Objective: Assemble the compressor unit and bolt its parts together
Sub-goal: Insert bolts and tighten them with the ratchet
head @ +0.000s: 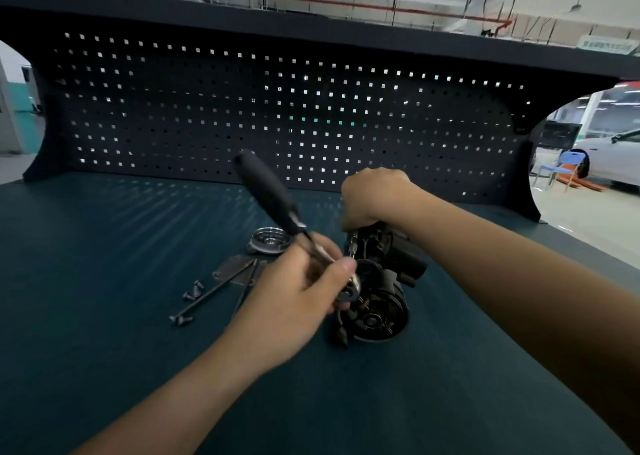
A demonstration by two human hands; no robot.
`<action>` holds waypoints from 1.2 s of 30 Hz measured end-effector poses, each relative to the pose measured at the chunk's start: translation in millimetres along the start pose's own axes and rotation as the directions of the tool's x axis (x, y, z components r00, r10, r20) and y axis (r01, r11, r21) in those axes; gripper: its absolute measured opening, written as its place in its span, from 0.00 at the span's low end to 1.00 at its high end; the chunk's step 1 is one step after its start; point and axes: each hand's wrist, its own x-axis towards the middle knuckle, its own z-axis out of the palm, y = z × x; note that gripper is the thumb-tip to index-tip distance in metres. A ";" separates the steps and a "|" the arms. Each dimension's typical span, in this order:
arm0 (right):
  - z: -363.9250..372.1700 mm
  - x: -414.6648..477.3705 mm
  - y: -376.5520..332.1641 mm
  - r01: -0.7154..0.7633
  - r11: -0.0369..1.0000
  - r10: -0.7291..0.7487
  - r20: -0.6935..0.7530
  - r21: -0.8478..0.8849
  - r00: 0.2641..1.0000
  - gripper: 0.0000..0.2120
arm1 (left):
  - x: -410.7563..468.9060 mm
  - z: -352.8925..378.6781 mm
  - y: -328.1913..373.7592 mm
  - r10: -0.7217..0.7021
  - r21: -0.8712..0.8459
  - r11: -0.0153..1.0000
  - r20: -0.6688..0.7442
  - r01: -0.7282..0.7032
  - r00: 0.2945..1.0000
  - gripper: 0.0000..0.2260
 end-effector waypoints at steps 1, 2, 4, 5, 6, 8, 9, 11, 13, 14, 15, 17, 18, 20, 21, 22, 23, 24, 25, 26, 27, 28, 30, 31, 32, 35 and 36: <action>-0.1 0.2 0.7 -0.002 1.000 0.002 0.003 0.024 1.000 0.11 | -0.3 3.0 0.2 0.046 0.081 0.996 0.008 -0.047 0.999 0.05; -0.4 0.5 1.7 0.000 0.999 0.000 0.009 0.047 1.000 0.12 | -0.6 7.1 0.9 0.051 0.086 0.995 -0.003 -0.050 0.999 0.05; -0.9 0.8 4.1 0.009 0.996 -0.011 0.019 0.085 1.000 0.13 | -1.1 13.7 3.3 -0.081 -0.184 0.980 -0.039 0.073 0.996 0.06; -0.7 1.2 5.2 0.018 0.995 -0.021 0.025 0.099 0.999 0.13 | -0.8 15.3 4.0 -0.180 -0.393 0.906 -0.020 0.158 0.984 0.07; -0.3 2.2 6.2 0.029 0.994 -0.033 0.032 0.110 0.999 0.14 | -1.2 15.4 4.3 -0.263 -0.581 0.781 0.027 0.229 0.964 0.09; -0.1 5.2 6.6 0.048 0.992 -0.054 0.047 0.119 0.997 0.14 | -4.5 14.1 5.1 -0.345 -0.842 0.444 0.155 0.307 0.926 0.13; -0.3 6.2 5.6 0.051 0.992 -0.057 0.053 0.119 0.997 0.14 | -6.0 13.0 6.7 -0.361 -0.909 0.285 0.192 0.304 0.913 0.14; -0.3 6.4 4.3 0.044 0.992 -0.050 0.048 0.120 0.998 0.13 | -7.1 13.5 8.0 -0.381 -0.942 0.185 0.195 0.281 0.904 0.13; 0.9 4.6 4.3 0.029 0.992 -0.032 0.017 0.123 0.999 0.11 | -4.8 14.5 7.4 -0.376 -0.873 0.388 0.142 0.295 0.916 0.12; 1.4 2.8 4.6 0.019 0.992 -0.018 -0.007 0.124 1.000 0.10 | -1.7 14.2 7.3 -0.350 -0.786 0.547 0.098 0.288 0.931 0.11; 1.8 0.8 4.7 0.009 0.992 -0.005 -0.035 0.123 0.999 0.08 | 1.7 13.2 8.2 -0.301 -0.666 0.700 0.052 0.258 0.952 0.11; 1.2 -2.4 3.9 0.007 0.993 0.002 -0.076 0.117 0.997 0.07 | 7.1 9.1 9.9 -0.157 -0.359 0.923 -0.016 0.141 0.987 0.09; 0.4 -3.4 3.5 0.009 0.994 0.000 -0.078 0.113 0.997 0.09 | 8.0 7.4 11.0 -0.073 -0.190 0.980 -0.041 0.064 0.996 0.09; -1.1 -4.0 3.9 0.010 0.994 -0.005 -0.052 0.111 0.999 0.11 | 8.2 6.8 9.9 0.098 0.155 0.984 -0.038 -0.091 0.994 0.08; -1.1 -3.6 4.5 0.011 0.993 -0.007 -0.033 0.117 0.999 0.12 | 7.3 8.0 7.3 0.153 0.307 0.941 -0.017 -0.141 0.988 0.10; -1.1 -2.9 5.5 0.012 0.992 -0.010 -0.013 0.126 1.000 0.12 | 6.4 11.0 5.4 0.185 0.395 0.904 -0.012 -0.165 0.983 0.11; -1.0 -2.3 6.8 0.017 0.990 -0.018 0.006 0.140 1.000 0.12 | 5.1 14.2 4.0 0.194 0.399 0.901 -0.026 -0.168 0.981 0.11; -0.9 -1.8 8.1 0.027 0.987 -0.030 0.020 0.156 0.999 0.12 | 4.0 17.7 3.9 0.173 0.290 0.945 -0.062 -0.148 0.983 0.10; -1.5 -1.8 9.1 0.037 0.984 -0.044 0.032 0.173 0.999 0.13 | 3.0 21.1 5.5 0.100 0.097 0.991 -0.098 -0.090 0.990 0.09; -2.7 -2.3 9.9 0.049 0.982 -0.058 0.046 0.183 0.997 0.14 | 3.2 23.1 6.6 -0.020 -0.141 0.990 -0.105 0.005 0.994 0.09; -4.4 -3.2 10.3 0.061 0.981 -0.074 0.060 0.186 0.995 0.16 | 3.6 22.6 7.8 -0.143 -0.388 0.916 -0.074 0.104 0.987 0.11; -6.1 -3.9 10.2 0.075 0.980 -0.090 0.074 0.185 0.993 0.18 | 3.3 20.6 8.6 -0.243 -0.596 0.782 -0.021 0.183 0.970 0.12; -8.2 -4.1 8.5 0.090 0.980 -0.107 0.087 0.179 0.990 0.19 | 0.8 15.8 10.1 -0.337 -0.845 0.470 0.093 0.253 0.937 0.13; -8.0 -3.8 7.8 0.085 0.979 -0.101 0.083 0.186 0.991 0.19 | -0.7 14.1 11.6 -0.340 -0.890 0.374 0.130 0.261 0.932 0.13; -6.9 -3.2 7.6 0.072 0.977 -0.088 0.072 0.203 0.994 0.19 | -1.7 14.0 12.9 -0.329 -0.893 0.361 0.147 0.268 0.933 0.11; -1.8 -1.6 8.8 0.017 0.966 -0.029 0.039 0.259 0.999 0.18 | 1.0 13.5 13.2 -0.293 -0.737 0.617 0.110 0.276 0.950 0.10; -0.4 -1.2 9.3 0.000 0.964 -0.007 0.027 0.264 1.000 0.17 | 3.9 12.0 14.4 -0.264 -0.634 0.728 0.091 0.261 0.960 0.10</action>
